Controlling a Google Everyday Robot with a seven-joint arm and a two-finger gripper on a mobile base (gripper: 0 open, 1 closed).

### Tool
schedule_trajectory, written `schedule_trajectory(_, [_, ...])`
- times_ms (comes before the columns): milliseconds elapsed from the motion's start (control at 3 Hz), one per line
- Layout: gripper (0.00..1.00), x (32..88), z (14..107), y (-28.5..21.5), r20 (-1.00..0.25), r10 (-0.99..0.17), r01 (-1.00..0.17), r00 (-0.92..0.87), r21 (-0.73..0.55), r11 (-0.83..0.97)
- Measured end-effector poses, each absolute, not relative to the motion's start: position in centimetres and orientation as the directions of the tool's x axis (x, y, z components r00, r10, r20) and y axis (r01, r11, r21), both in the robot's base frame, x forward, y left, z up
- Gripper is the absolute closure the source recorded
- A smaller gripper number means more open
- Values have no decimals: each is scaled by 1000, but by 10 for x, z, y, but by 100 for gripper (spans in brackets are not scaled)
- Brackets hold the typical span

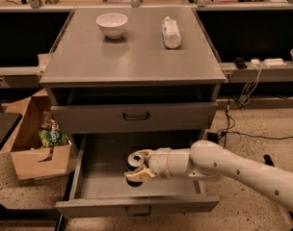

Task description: Place pepsi can into middle drawer

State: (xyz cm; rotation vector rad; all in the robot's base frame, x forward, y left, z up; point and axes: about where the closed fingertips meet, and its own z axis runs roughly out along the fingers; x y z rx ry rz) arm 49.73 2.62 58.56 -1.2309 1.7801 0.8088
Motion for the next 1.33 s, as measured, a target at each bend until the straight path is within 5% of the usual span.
schedule_trajectory(1333, [100, 595, 428, -6, -840, -441, -826, -315, 15, 563])
